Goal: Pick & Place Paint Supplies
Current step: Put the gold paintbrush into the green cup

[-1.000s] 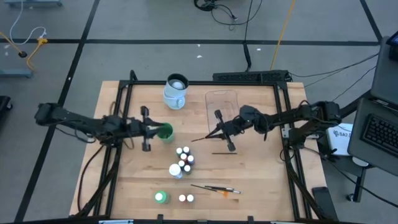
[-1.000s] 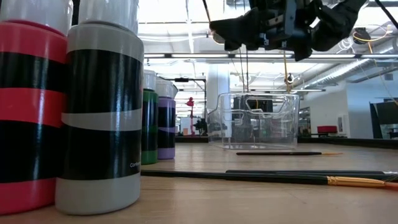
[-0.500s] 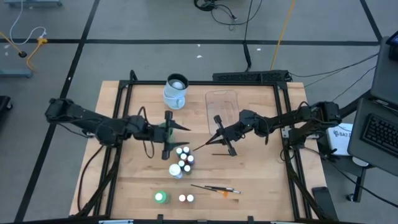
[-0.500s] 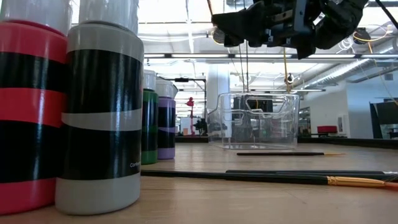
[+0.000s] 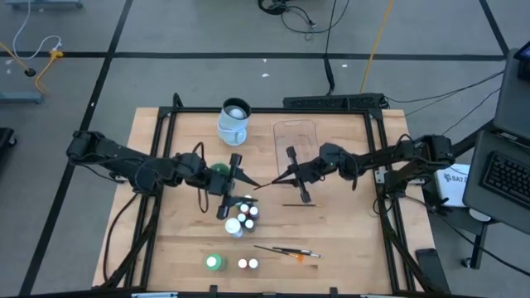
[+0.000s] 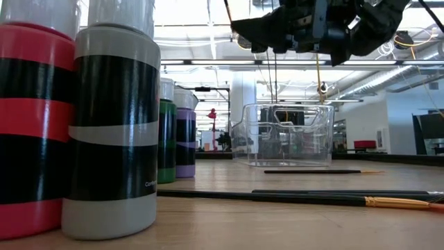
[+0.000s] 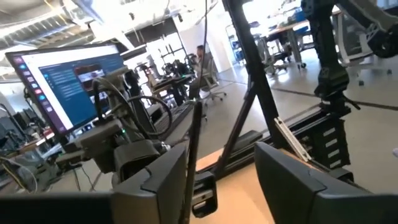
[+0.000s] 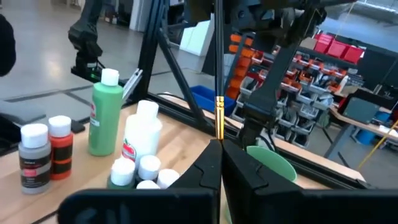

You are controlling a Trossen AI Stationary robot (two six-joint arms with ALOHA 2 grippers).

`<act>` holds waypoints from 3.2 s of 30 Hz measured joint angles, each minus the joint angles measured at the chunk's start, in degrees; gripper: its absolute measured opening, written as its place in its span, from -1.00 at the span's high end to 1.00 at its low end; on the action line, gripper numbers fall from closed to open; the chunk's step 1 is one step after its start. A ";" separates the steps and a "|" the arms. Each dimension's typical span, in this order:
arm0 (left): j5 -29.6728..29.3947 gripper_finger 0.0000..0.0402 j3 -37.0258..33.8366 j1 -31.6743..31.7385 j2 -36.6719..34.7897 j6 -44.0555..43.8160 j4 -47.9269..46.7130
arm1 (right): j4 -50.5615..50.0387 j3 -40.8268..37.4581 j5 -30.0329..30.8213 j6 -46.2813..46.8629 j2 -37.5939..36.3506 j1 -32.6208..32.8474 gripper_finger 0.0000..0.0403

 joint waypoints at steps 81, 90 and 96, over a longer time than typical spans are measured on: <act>-43.71 1.00 -30.60 -1.28 -31.34 -34.84 -22.72 | -19.17 -0.04 8.64 3.11 -3.54 9.60 0.53; -41.47 1.00 -33.63 2.89 -31.28 -36.09 -22.23 | -19.22 -0.04 8.62 3.06 -3.54 9.60 0.53; -38.81 1.00 -34.12 4.00 -31.28 -36.04 -22.08 | -19.24 -0.04 8.62 3.06 -3.54 9.60 0.53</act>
